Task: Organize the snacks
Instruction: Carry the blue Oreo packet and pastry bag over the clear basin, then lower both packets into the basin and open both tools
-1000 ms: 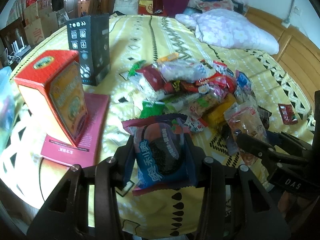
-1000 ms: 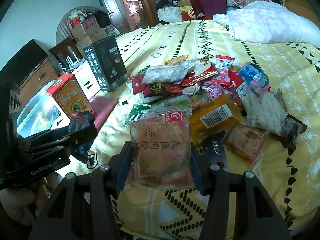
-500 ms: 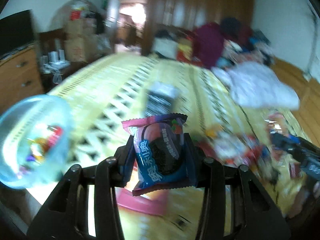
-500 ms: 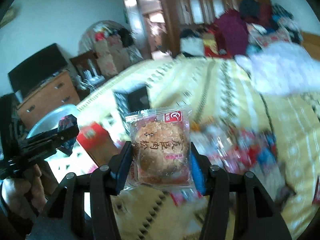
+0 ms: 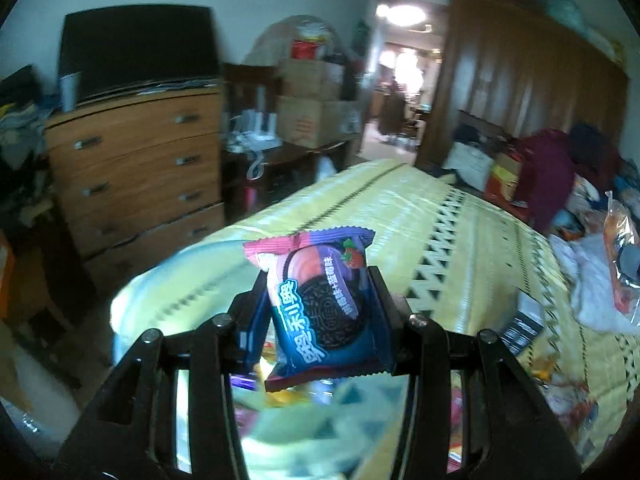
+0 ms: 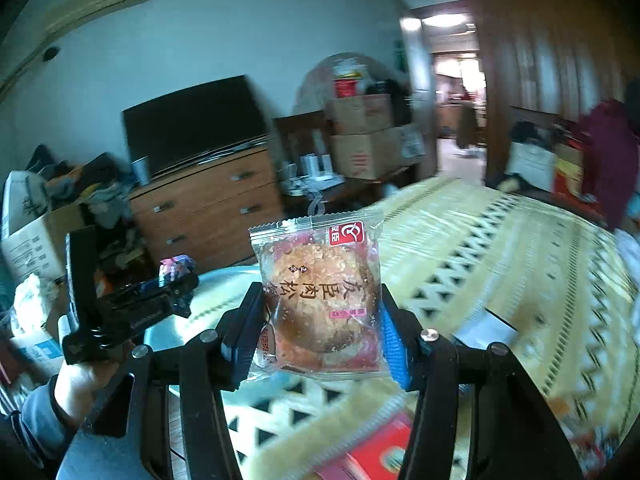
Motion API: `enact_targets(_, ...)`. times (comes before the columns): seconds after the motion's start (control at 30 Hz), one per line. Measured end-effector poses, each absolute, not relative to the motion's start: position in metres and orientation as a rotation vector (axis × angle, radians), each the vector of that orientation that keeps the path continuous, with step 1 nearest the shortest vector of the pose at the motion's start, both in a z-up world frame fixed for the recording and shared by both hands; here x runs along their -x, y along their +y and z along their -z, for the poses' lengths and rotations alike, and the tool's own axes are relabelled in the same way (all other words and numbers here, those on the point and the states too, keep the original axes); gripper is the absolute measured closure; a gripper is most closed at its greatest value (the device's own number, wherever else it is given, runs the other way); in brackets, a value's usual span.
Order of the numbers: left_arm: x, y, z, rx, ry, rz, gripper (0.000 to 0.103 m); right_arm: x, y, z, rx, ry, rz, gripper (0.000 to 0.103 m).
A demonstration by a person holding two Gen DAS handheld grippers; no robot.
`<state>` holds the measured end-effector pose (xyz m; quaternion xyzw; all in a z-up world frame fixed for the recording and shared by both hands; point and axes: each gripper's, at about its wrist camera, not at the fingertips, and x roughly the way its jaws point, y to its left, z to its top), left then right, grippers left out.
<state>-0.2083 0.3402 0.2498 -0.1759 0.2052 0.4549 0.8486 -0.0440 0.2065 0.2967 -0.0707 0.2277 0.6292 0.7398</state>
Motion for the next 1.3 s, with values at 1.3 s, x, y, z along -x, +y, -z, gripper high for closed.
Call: enact_targets(1.3, 0.234, 0.397, -0.188, 0.492, 0.606, -0.978, 0.058, 0.113, 0.389, -0.229, 0.375, 0.714, -1.539, 0.046)
